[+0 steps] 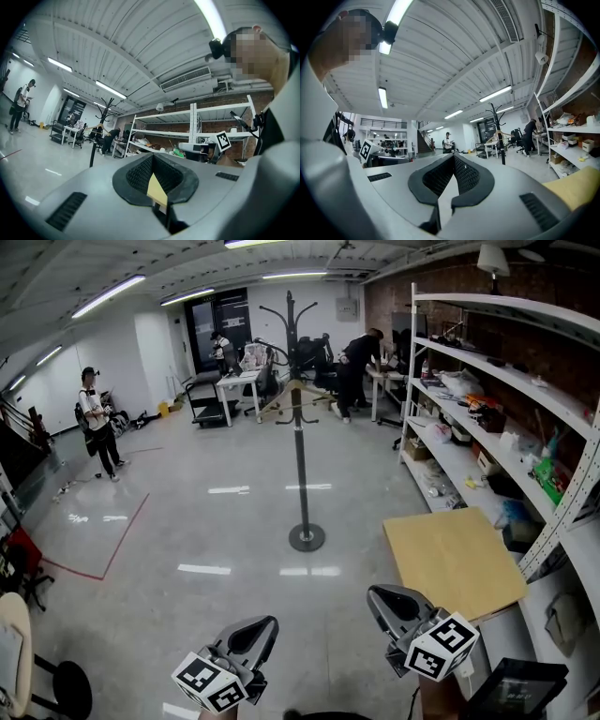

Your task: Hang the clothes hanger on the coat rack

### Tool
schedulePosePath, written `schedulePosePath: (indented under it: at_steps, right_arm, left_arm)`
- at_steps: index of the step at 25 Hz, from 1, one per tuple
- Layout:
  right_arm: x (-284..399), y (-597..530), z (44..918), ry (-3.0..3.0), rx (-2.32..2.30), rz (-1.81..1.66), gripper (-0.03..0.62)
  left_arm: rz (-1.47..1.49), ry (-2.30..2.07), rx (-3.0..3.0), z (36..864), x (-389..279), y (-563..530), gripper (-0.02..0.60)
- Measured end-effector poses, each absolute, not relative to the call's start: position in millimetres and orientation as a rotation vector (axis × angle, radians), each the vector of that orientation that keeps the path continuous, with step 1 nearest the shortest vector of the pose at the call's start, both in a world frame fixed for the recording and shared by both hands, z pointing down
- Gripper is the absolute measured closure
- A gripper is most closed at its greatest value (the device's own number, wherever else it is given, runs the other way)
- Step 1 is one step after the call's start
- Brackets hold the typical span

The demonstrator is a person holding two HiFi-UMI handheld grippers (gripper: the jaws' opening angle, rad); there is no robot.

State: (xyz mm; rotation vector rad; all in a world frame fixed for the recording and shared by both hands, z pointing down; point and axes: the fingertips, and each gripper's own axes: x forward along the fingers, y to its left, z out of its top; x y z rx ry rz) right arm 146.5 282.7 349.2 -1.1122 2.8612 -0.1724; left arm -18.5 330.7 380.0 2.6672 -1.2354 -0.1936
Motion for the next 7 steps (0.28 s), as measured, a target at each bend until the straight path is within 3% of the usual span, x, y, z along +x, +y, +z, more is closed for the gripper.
schedulePosePath:
  at_steps: [7]
  right_arm:
    - [143.2, 286.5, 349.5, 2.858, -1.120, -0.168, 0.588]
  left_arm:
    - [-0.191, -1.247, 2.678, 379.8, -22.4, 335.8, 0.581]
